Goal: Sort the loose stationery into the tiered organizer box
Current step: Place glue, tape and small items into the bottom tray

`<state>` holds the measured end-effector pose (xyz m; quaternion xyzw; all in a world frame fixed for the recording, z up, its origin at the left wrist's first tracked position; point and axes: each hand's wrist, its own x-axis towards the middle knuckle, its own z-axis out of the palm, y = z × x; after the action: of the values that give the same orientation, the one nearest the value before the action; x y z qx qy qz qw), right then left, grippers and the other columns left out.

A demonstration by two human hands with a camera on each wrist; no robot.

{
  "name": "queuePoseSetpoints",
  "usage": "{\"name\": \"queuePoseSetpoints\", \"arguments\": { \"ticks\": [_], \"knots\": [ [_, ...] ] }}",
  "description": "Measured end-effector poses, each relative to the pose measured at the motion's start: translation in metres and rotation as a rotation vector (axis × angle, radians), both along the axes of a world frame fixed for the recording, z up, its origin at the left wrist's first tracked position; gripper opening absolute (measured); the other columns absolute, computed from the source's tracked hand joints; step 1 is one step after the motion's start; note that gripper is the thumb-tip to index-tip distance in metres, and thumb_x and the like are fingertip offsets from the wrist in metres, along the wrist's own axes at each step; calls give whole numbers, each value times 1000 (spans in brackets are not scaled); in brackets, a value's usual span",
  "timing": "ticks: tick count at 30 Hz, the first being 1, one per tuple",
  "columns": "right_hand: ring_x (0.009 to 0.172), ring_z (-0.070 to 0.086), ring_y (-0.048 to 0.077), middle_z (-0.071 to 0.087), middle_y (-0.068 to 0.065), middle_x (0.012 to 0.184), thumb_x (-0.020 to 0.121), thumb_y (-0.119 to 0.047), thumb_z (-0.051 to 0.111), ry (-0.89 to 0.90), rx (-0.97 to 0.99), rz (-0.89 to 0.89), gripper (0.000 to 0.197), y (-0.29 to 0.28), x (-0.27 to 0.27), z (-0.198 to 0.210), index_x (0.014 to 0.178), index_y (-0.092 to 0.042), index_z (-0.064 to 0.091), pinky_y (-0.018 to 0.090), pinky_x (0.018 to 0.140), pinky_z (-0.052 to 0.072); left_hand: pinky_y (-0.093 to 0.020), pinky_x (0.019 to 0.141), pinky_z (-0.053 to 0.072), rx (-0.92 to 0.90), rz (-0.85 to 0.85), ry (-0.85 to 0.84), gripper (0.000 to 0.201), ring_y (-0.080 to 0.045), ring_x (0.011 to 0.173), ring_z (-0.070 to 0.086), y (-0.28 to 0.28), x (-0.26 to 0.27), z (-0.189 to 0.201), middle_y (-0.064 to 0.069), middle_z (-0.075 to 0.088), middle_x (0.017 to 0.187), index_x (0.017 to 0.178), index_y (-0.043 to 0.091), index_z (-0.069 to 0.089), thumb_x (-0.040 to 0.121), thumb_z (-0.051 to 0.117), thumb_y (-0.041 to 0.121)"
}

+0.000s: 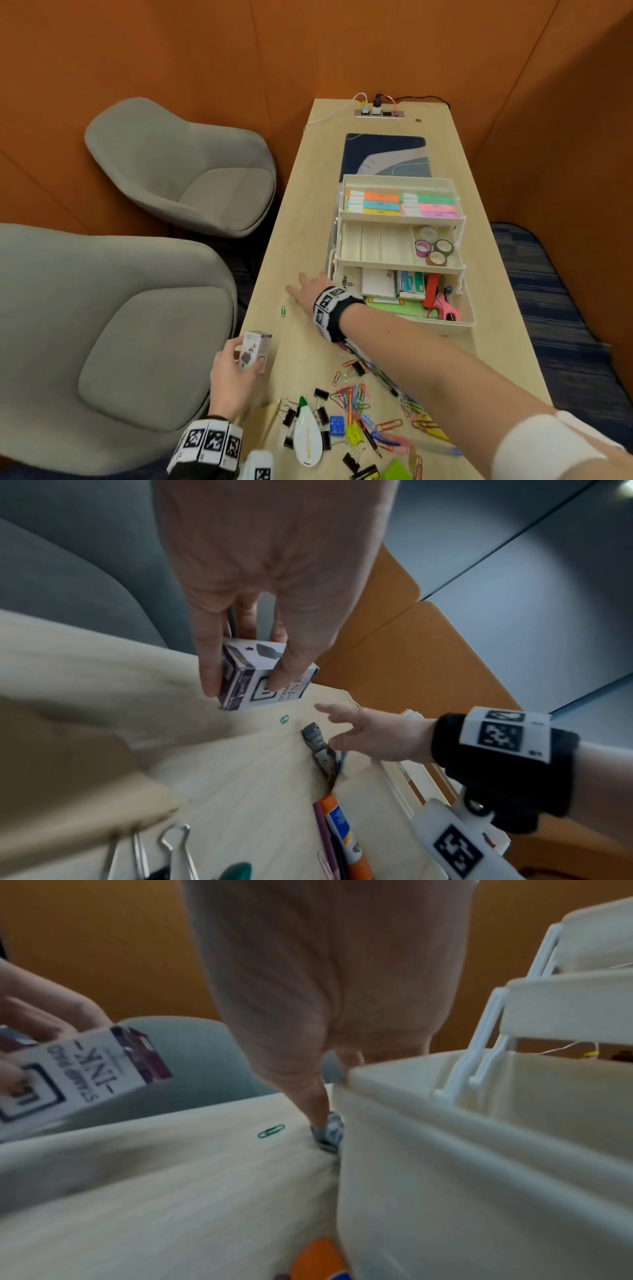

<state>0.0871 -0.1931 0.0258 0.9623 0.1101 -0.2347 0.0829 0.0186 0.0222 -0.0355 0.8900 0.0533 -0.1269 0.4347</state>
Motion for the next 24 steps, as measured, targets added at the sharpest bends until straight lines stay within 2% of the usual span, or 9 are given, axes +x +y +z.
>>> {"name": "queuePoseSetpoints", "arguments": {
  "ticks": [2, 6, 11, 14, 16, 18, 21, 22, 24],
  "knots": [
    [119, 47, 34, 34, 18, 141, 92, -20, 51, 68, -64, 13, 48, 3, 0, -3, 138, -19, 40, 49, 105, 29, -45, 83, 54, -8, -18, -1, 44, -17, 95, 60, 4, 2, -2, -2, 61, 106, 112, 29, 53, 76, 74, 14],
    [116, 49, 30, 47, 11, 127, 84, -17, 62, 59, -62, 14, 42, 6, -3, -4, 124, -10, 53, 45, 101, 31, -46, 82, 55, -38, -23, 2, 46, -17, 98, 60, 2, 10, -2, -1, 61, 107, 113, 31, 55, 75, 74, 15],
    [108, 53, 31, 47, 13, 123, 89, -4, 50, -23, 52, -69, 28, 8, -1, -9, 116, -6, 58, 40, 91, 37, -45, 82, 55, -63, -27, -33, 46, -15, 97, 60, -2, 19, 6, 0, 62, 104, 109, 35, 55, 74, 74, 13],
    [96, 59, 31, 49, 11, 115, 90, 1, 49, -159, 185, -131, 28, 4, -3, -10, 113, -8, 63, 35, 78, 42, -45, 82, 55, -92, -28, -54, 49, -16, 97, 61, -4, 23, 14, 2, 62, 102, 101, 48, 53, 72, 74, 15],
    [90, 61, 32, 49, 11, 109, 91, -1, 49, -287, 372, -238, 22, -3, -5, -11, 105, -10, 64, 36, 77, 50, -45, 81, 55, -116, -21, -62, 48, -16, 96, 62, -5, 24, 18, 2, 61, 102, 99, 53, 53, 70, 74, 21],
    [87, 58, 28, 49, 9, 104, 92, -7, 51, -409, 666, -417, 16, -9, -12, -2, 97, -13, 65, 37, 79, 51, -45, 82, 55, -133, -14, -69, 48, -16, 96, 62, -10, 23, 26, 2, 60, 104, 99, 53, 52, 72, 74, 20],
    [84, 53, 15, 51, 5, 100, 88, -5, 56, -588, 1108, -737, 10, -26, -31, 26, 86, -14, 59, 22, 77, 45, -42, 79, 58, -184, -23, -99, 44, -17, 99, 61, -26, 21, 41, -1, 59, 109, 109, 37, 55, 77, 73, 12],
    [83, 54, 14, 53, 6, 98, 87, -2, 56, -630, 1235, -842, 13, -37, -41, 36, 85, -15, 56, 22, 75, 46, -37, 75, 59, -218, -37, -106, 42, -19, 100, 61, -33, 20, 48, -4, 58, 110, 112, 31, 55, 78, 72, 10],
    [86, 59, 21, 58, 9, 98, 89, -1, 52, -630, 1511, -1048, 15, -64, -64, 52, 88, -16, 50, 31, 78, 53, -24, 65, 58, -299, -97, -98, 41, -21, 100, 61, -53, 18, 66, -7, 57, 111, 115, 24, 53, 82, 69, 5]
  ]
}}
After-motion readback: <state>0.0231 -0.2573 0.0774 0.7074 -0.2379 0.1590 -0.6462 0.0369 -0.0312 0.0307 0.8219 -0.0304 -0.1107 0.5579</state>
